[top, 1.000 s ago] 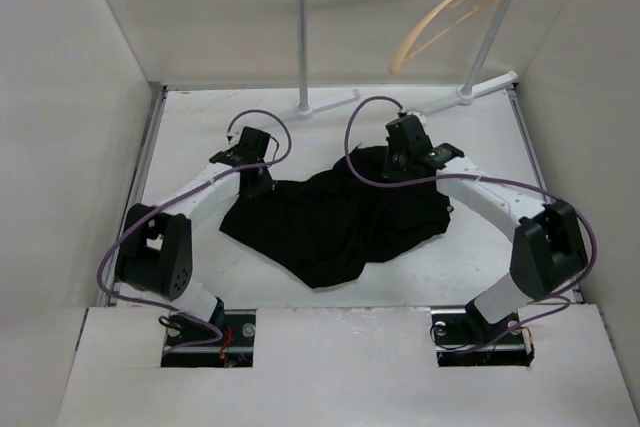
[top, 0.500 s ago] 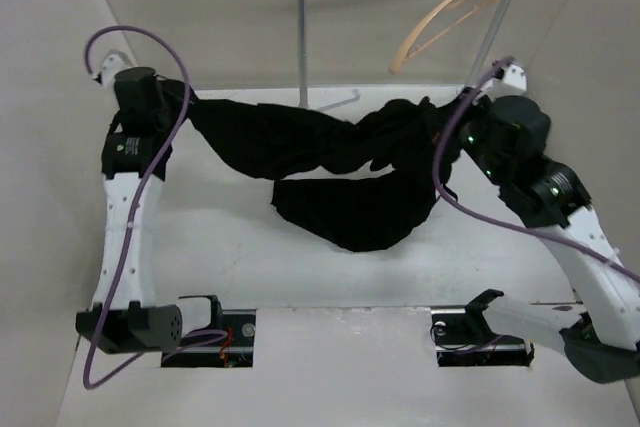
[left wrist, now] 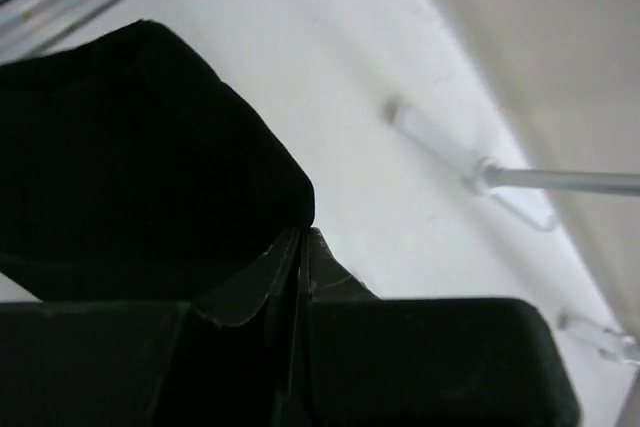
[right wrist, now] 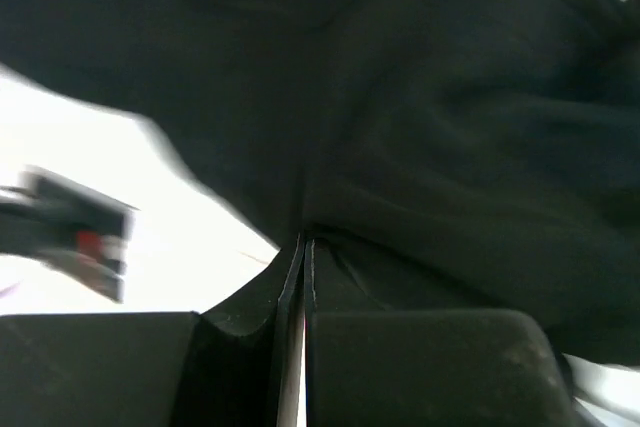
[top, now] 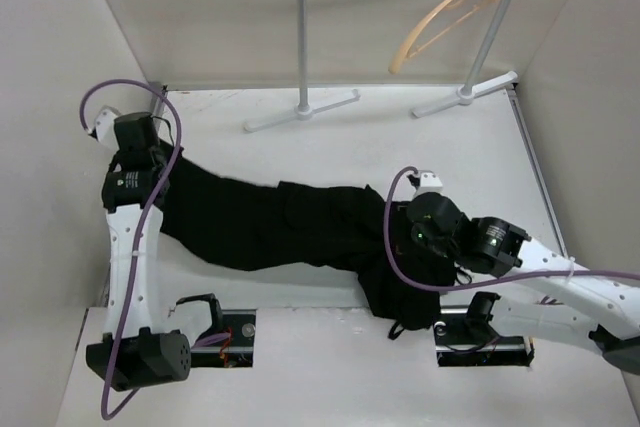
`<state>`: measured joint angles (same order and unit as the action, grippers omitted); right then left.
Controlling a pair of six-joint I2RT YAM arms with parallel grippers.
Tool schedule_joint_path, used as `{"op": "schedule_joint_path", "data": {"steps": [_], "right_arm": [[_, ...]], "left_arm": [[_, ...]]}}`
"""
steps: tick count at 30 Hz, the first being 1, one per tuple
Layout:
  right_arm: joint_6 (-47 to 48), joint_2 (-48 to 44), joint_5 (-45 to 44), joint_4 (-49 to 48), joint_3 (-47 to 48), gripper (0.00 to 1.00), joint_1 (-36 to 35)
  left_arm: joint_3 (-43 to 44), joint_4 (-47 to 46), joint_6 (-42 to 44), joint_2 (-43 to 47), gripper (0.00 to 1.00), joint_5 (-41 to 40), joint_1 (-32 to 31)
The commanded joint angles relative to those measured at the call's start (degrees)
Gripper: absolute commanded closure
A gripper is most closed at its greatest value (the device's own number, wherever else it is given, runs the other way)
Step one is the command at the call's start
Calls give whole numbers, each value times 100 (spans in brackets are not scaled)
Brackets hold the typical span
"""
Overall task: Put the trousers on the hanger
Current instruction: Flatten out the trousers at the center of the board.
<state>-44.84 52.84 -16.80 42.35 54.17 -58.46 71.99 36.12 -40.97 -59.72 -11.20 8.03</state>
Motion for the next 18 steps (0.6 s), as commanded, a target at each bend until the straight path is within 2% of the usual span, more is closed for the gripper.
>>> {"op": "schedule_joint_path", "data": {"steps": [1, 5, 9, 11, 14, 16, 18], "right_arm": [[-386, -695, -307, 46, 58, 96, 486], [-192, -898, 9, 151, -3, 96, 1454], [-419, -969, 325, 458, -625, 91, 1676], [-709, -907, 728, 503, -1117, 79, 1379], [-720, -968, 793, 625, -1278, 47, 886], [-545, -1196, 276, 713, -989, 28, 1155], [-132, -1241, -42, 504, -681, 22, 1952]], "left_arm": [[-413, -70, -113, 31, 98, -49, 36], [-335, -114, -157, -127, 98, -57, 19], [-561, -114, -130, -154, 98, -93, -16], [-1009, -114, -157, -49, 98, -93, 10], [-1589, -96, -297, 171, 98, -128, 124], [-1784, -96, -359, 250, 98, -198, 212], [-1785, -87, -438, 198, 98, -312, 256]]}}
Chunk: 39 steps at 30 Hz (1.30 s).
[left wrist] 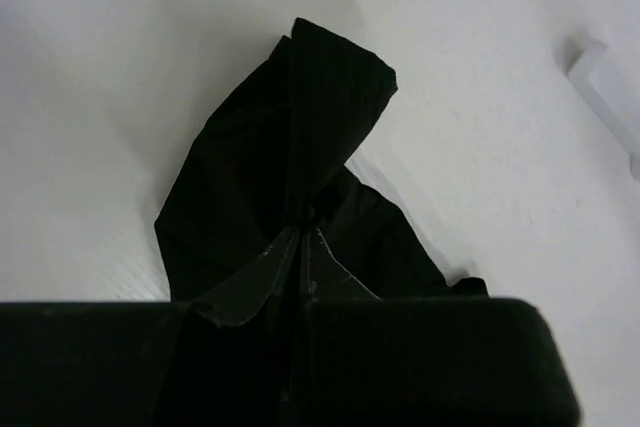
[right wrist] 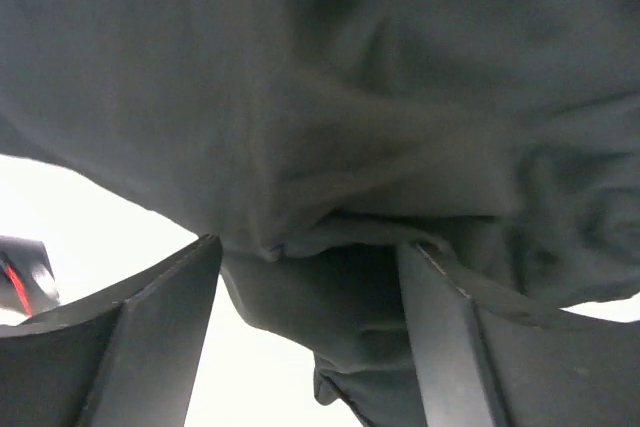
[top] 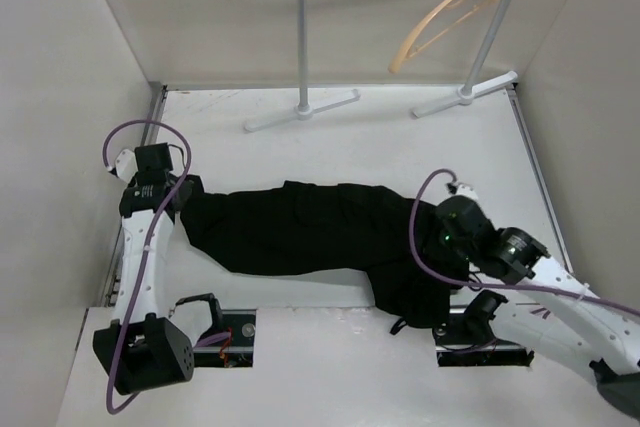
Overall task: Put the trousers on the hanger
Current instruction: Flatten out the trousers at the center of the board.
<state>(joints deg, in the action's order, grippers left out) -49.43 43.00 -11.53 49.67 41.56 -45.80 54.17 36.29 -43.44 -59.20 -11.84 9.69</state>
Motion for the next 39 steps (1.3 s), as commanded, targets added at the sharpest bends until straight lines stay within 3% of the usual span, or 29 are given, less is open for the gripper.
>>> {"op": "schedule_joint_path", "data": {"steps": [1, 4, 8, 11, 13, 15, 19, 27, 30, 31, 33, 39], "right_arm": [[485, -196, -578, -412, 660, 25, 1213], [566, 128, -394, -1089, 433, 41, 2691], [268, 796, -657, -1398, -173, 72, 4072], [258, 1279, -868, -1477, -315, 73, 4662], [284, 1552, -825, -1582, -315, 59, 4909], [294, 1833, -807, -1732, -298, 41, 5024], [407, 2430, -466, -2013, -254, 40, 5059], [258, 3021, 195, -2532, -535, 55, 5165], [215, 2960, 256, -2602, -561, 76, 5165], [197, 2838, 300, -2603, -527, 85, 5165], [153, 2513, 257, -2559, -413, 94, 5165], [135, 835, -331, -1954, 343, 98, 4911]], "left_arm": [[40, -122, -235, 93, 98, -266, 99], [164, -166, -419, -152, 98, -284, 90], [146, -438, -744, -355, 98, -258, 46], [199, -605, -938, -522, 98, -240, 2], [243, -746, -1061, -619, 98, -223, -59], [269, -904, -1175, -724, 98, -223, -147], [296, -1089, -1281, -874, 98, -188, -261], [182, -1204, -1299, -1015, 98, -108, -279], [120, -1204, -1281, -1006, 98, -100, -227], [102, -1204, -1264, -997, 98, -100, -209], [111, -1186, -1237, -971, 98, -91, -156], [593, -932, -1202, -760, 98, -29, -77]]}}
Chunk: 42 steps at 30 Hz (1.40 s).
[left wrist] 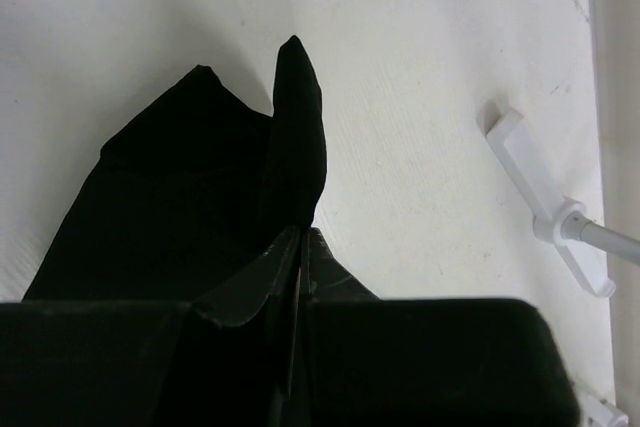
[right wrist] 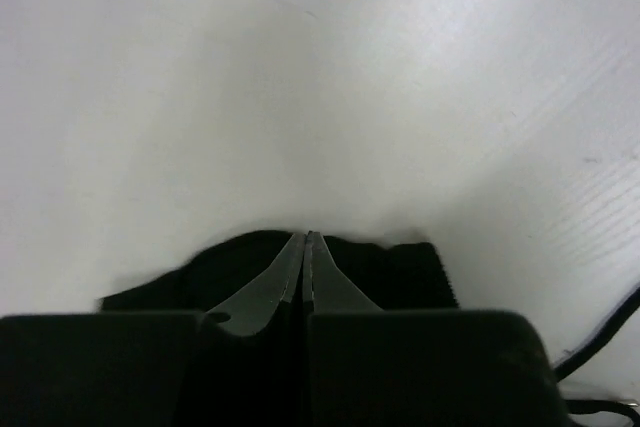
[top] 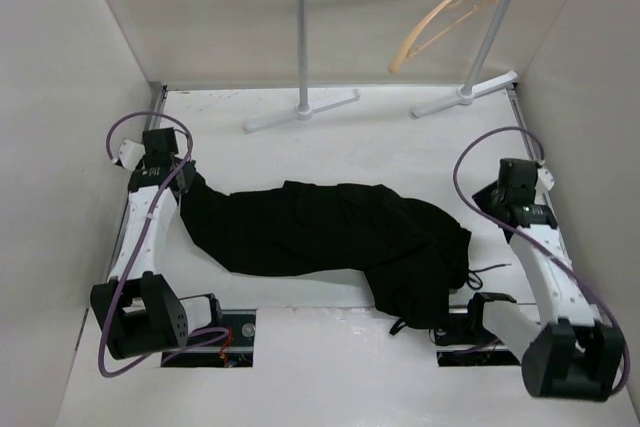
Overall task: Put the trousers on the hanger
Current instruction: Flatten out the trousers at the center of the board.
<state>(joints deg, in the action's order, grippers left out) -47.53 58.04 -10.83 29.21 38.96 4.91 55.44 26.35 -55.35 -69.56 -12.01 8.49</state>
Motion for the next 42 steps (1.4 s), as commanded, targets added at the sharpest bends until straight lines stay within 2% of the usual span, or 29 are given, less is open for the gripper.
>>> {"op": "schedule_joint_path", "data": {"steps": [1, 2, 3, 7, 11, 19, 23, 25, 27, 28, 30, 35, 42], "right_arm": [[-20, -871, -542, 250, 691, 97, -204], [-11, -987, -639, 391, 718, 96, -231], [24, -1083, -709, 558, 692, 91, -231], [-11, -1032, -430, 534, -175, 54, -91], [24, -383, 71, -238, -801, 49, 129], [-11, 654, 81, -1031, -951, 46, 76], [-37, 1138, 177, -1251, -978, 56, 111], [-63, 1332, 256, -1391, -969, 70, 138], [-160, 1324, 257, -1488, -960, 88, 138], [-195, 1167, 196, -1480, -952, 93, 103], [-274, 606, 3, -1340, -864, 96, 85], [-275, -1229, -796, -445, -294, 96, -274], [-274, -3271, -710, 163, 216, 96, -337]], "left_arm": [[581, 142, 7, 311, 98, -21, 52], [652, 203, 24, 338, 98, -21, 61], [713, 265, 33, 364, 98, -21, 78], [539, 327, 104, 461, 98, -47, 113], [240, 283, 182, 487, 98, -47, 96], [64, 178, 385, 373, 98, -135, 43], [-33, 142, 385, 338, 98, -179, 34], [-86, 116, 385, 320, 98, -223, 43], [-121, 99, 385, 311, 99, -223, 87], [-130, 107, 385, 311, 99, -223, 104], [-43, 177, 385, 346, 99, -214, 148], [431, 423, 394, 706, 99, -231, 254], [1038, 898, 271, 1199, 99, -47, 614]]}}
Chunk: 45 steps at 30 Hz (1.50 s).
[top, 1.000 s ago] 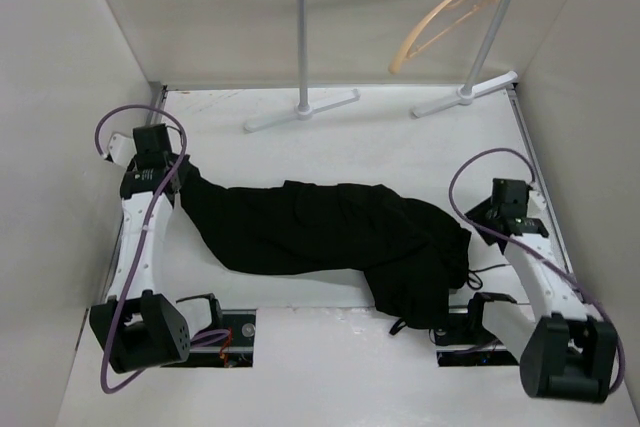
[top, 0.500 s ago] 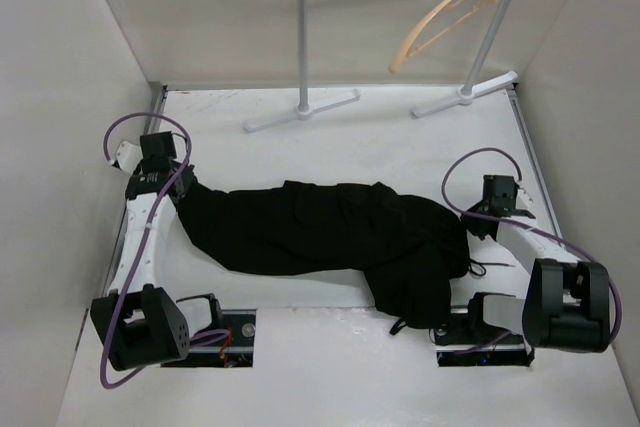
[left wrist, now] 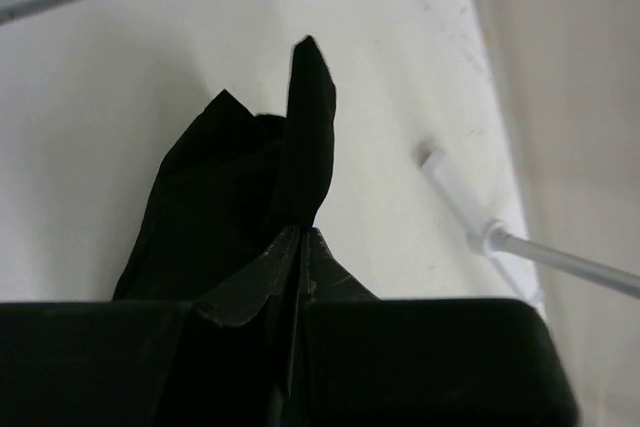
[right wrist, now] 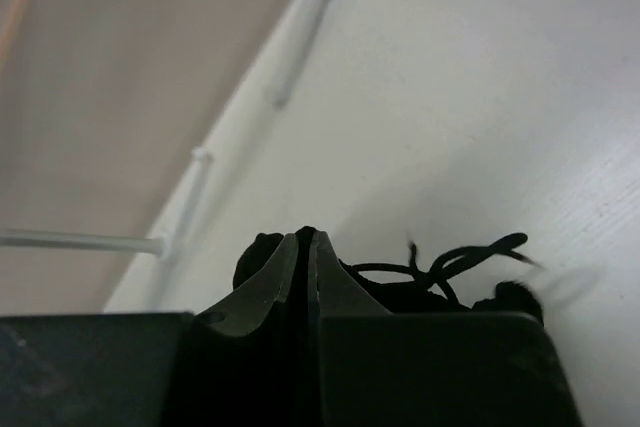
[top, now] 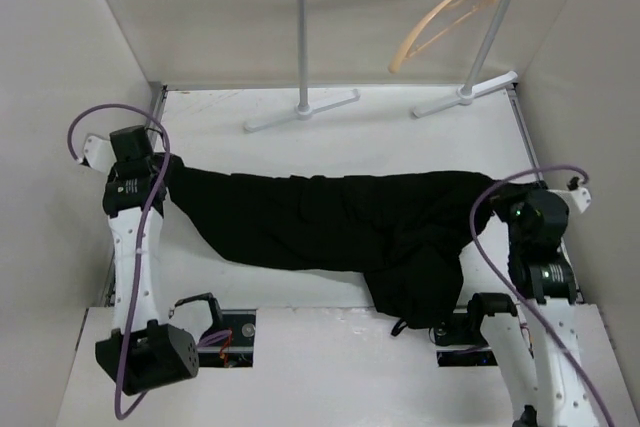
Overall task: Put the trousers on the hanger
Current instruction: Flatten out the trousers at the center of the board.
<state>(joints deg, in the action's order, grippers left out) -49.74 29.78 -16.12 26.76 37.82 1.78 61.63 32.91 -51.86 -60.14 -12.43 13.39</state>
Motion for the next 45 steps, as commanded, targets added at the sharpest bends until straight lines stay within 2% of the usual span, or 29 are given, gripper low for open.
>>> {"op": "schedule_joint_path", "data": {"steps": [1, 5, 8, 12, 16, 19, 23, 25, 26, 28, 30, 31, 32, 34, 38, 40, 43, 45], "right_arm": [[-62, -638, -155, 435, 435, 96, -24], [16, -1053, -365, 286, 805, 96, -7], [157, -730, -497, -424, 604, 94, 29], [184, 718, -402, -1698, 463, 94, 265], [166, 2291, 90, -2657, 848, 95, 730], [140, 3408, 354, -2861, 1419, 96, 1065], [-45, 4674, 346, -2957, 2271, 96, 1198], [16, 5394, 399, -2862, 2876, 92, 1198], [51, 5676, 451, -2626, 3184, 85, 1145], [69, 5994, 312, -2151, 3625, 55, 1014], [69, 5952, 92, -1939, 3715, 29, 855], [113, 5821, 48, -1921, 3654, 23, 794], [122, 5646, 56, -1921, 3531, 21, 706], [122, 5233, 126, -1929, 3189, 25, 504], [131, 4424, 249, -1807, 2276, 73, -189], [52, 4055, 346, -1527, 1757, 86, -593], [-98, 3537, 425, -1017, 1045, 86, -1200], [-133, 3054, 382, -683, 579, 78, -1508]], "left_arm": [[525, 269, -105, 257, 99, -23, 125], [938, 374, -79, 143, 99, -365, 239], [1088, 182, 131, -295, 99, -936, 353], [1413, -125, 132, -1147, 99, -910, 362], [1676, -819, 140, -1815, 99, -893, 205], [2158, -1320, 184, -2535, 99, -867, 73], [3265, -1813, 412, -3897, 98, -814, -95], [3941, -1823, 596, -4591, 89, -613, -217], [4284, -1710, 719, -4908, 82, -447, -253], [4743, -1219, 764, -5279, 63, -226, -279], [4579, -1032, 765, -5167, 48, -190, -279], [4291, -1032, 756, -4957, 44, -190, -279], [3879, -1093, 747, -4650, 43, -199, -306], [2729, -1417, 668, -3921, 43, -260, -472], [610, -1892, 301, -2865, 52, -269, -1139], [-252, -1963, -112, -2548, 59, -156, -1552], [-966, -2103, -509, -2371, 64, 170, -2421], [-1213, -2227, -720, -2327, 67, 293, -2966]]}}
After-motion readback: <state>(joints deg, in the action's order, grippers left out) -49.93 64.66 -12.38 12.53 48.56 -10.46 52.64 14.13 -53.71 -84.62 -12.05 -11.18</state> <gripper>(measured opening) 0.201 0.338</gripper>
